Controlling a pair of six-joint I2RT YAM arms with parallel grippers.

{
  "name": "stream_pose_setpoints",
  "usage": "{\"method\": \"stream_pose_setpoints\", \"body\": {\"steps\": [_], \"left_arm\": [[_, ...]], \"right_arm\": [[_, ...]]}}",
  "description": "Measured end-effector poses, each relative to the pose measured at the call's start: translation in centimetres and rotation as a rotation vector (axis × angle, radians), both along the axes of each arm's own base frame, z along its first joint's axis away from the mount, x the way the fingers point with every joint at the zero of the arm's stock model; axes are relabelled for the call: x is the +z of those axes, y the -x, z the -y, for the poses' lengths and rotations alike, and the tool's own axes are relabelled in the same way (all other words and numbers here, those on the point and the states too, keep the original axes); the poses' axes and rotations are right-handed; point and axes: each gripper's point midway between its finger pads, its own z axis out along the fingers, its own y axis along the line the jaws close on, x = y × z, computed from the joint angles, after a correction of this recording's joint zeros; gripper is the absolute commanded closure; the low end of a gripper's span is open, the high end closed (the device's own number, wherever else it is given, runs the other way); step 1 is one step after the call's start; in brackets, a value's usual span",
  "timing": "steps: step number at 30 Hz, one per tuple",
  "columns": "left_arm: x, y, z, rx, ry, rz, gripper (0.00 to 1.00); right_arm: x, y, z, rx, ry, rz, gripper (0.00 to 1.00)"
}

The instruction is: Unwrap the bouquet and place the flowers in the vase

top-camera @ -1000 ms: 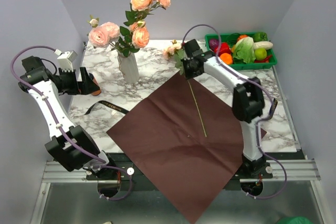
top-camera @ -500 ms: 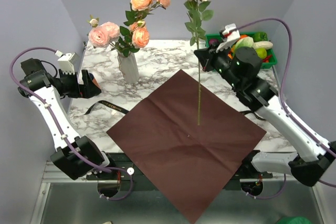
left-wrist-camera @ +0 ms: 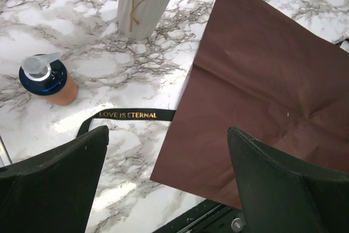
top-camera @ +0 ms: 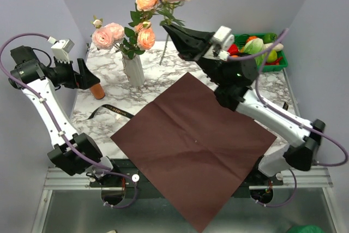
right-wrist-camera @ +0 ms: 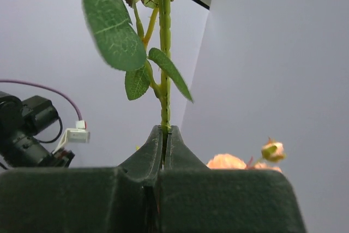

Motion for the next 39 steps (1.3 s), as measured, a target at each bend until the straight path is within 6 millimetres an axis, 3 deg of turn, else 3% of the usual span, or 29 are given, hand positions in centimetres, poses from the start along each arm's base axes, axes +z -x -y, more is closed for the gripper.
{"method": "stream_pose_setpoints", "body": {"steps": [6,14,30,39], "left_arm": [[-0.4,-0.9,-0.4,-0.008,0.031,-0.015,0.01],[0.6,-1.9,-1.1,-0.022,-0.001,0.023,0.01],[0.0,-2.8,-1.8,-0.049,-0.03,0.037,0.01],[0.1,-2.9,-2.2,-0.051,-0.044,0.048,0.01]], "right_arm": [[1.6,-1.3,-5.5,0.086,-0.022,0.107,0.99],[0.9,-2.4,-10.4,0.14,-0.011,0.161,0.99],[-3.0,-6.8,-15.7,0.097,0.001,0.153,0.99],[-4.9,-8.6,-16.3,0.044,0.021,0.115,0.99]]}}
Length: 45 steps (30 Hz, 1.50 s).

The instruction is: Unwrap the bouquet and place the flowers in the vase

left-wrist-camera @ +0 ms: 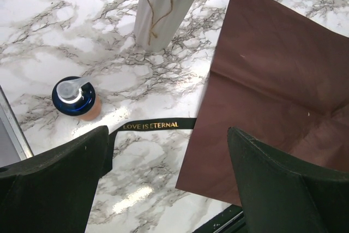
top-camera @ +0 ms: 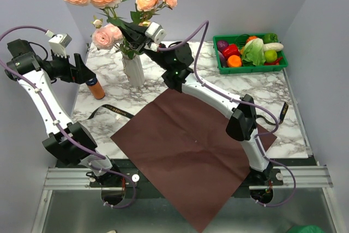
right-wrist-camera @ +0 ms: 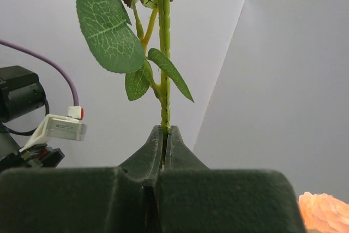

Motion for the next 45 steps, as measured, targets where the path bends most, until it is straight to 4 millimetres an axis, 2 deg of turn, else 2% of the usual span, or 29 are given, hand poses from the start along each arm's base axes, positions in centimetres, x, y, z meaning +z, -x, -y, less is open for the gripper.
{"method": "stream_pose_setpoints", "body": {"steps": [10,18,26,32,35,41,43,45], "left_arm": [[-0.6,-0.3,-0.7,0.004,-0.001,-0.008,0.01],[-1.4,-0.6,-1.3,0.009,0.011,-0.026,0.01],[-1.7,-0.8,-1.5,0.009,0.016,-0.034,0.01],[-1.7,-0.8,-1.6,0.009,0.013,-0.032,0.01],[-1.7,-0.8,-1.6,0.011,0.013,-0.032,0.01],[-1.7,-0.8,-1.7,0.012,0.013,-0.032,0.01],[-1.7,-0.8,-1.7,0.011,0.013,-0.032,0.01],[-1.7,-0.8,-1.7,0.012,0.013,-0.032,0.01]], "right_arm": [[-1.7,-2.0,-0.1,-0.034,0.02,-0.032,0.99],[-5.3,-4.2,-1.3,-0.044,0.078,-0.097,0.99],[-9.3,-7.3,-2.7,-0.038,0.147,-0.235,0.99],[-9.6,-9.7,-2.6,-0.052,0.154,-0.362,0.99],[-10.0,-10.4,-2.3,-0.065,0.158,-0.422,0.95],[-13.0,-11.5,-2.2,-0.089,0.209,-0.551,0.82],[-13.7,-11.6,-2.2,-0.093,0.229,-0.582,0.73],[-14.1,-11.6,-2.2,-0.093,0.247,-0.612,0.71]]}}
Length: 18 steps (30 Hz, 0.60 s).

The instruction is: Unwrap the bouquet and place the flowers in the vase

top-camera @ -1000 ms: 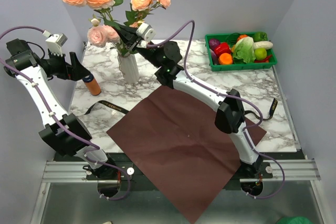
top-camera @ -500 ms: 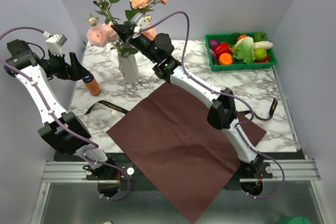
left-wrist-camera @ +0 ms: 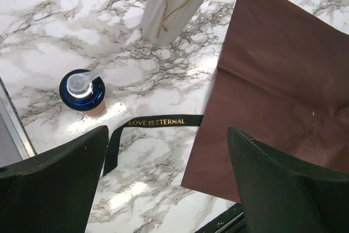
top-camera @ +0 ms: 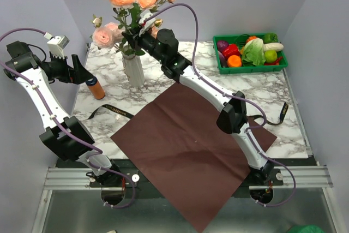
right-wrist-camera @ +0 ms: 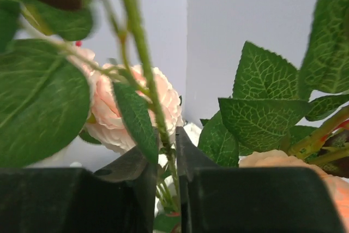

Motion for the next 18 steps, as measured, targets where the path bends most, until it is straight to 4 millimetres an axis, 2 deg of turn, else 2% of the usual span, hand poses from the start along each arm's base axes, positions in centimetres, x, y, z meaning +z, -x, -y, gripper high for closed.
{"method": "stream_pose_setpoints", "body": {"steps": [2,6,12,16,18], "left_arm": [[0.0,0.0,0.0,0.0,0.0,0.0,0.01],[0.0,0.0,0.0,0.003,0.005,-0.003,0.01],[0.2,0.1,0.1,0.008,0.008,-0.003,0.01],[0.5,0.4,0.4,0.008,0.003,0.006,0.01],[0.6,0.6,0.5,0.008,0.002,0.007,0.01]], "right_arm": [[-0.2,0.1,0.0,0.005,0.011,-0.033,0.71],[-0.4,0.6,0.3,0.013,0.035,-0.093,0.59],[-0.9,1.6,1.3,0.017,0.098,-0.188,0.51],[-1.8,2.4,1.9,0.018,0.142,-0.26,0.53],[-2.1,2.7,2.2,0.018,0.158,-0.285,0.6]]}}
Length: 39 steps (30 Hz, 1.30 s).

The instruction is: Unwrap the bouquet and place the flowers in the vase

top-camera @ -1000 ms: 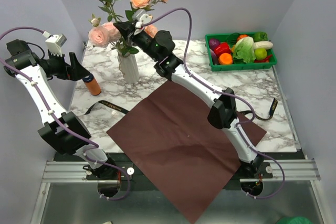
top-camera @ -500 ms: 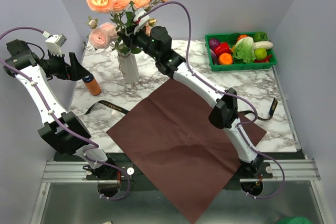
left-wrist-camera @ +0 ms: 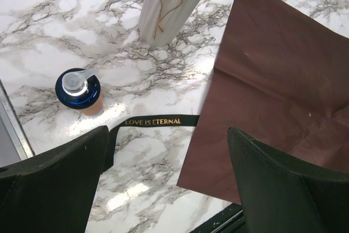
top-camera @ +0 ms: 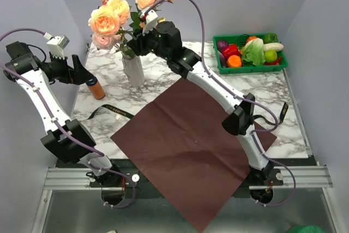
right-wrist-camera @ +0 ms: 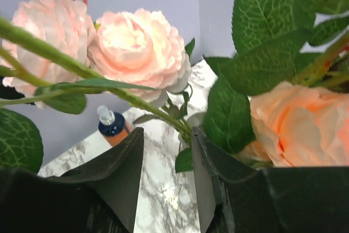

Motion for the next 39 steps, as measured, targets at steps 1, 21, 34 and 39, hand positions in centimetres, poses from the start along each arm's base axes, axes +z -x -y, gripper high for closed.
{"method": "stream_pose_setpoints", "body": {"steps": [1,21,34,39], "left_arm": [[0.0,0.0,0.0,0.0,0.0,0.0,0.01],[2.1,0.7,3.0,-0.062,-0.028,0.053,0.01],[10.3,7.5,16.2,-0.437,-0.034,0.367,0.01],[9.0,4.9,16.6,-0.348,0.156,0.347,0.01]], "right_arm": [[-0.1,0.2,0.2,0.0,0.007,-0.014,0.6],[6.0,5.5,1.1,0.142,-0.141,-0.129,0.77],[10.5,9.8,5.6,0.165,-0.144,-0.131,0.63],[11.5,11.9,8.7,0.139,-0.128,-0.131,0.65]]}}
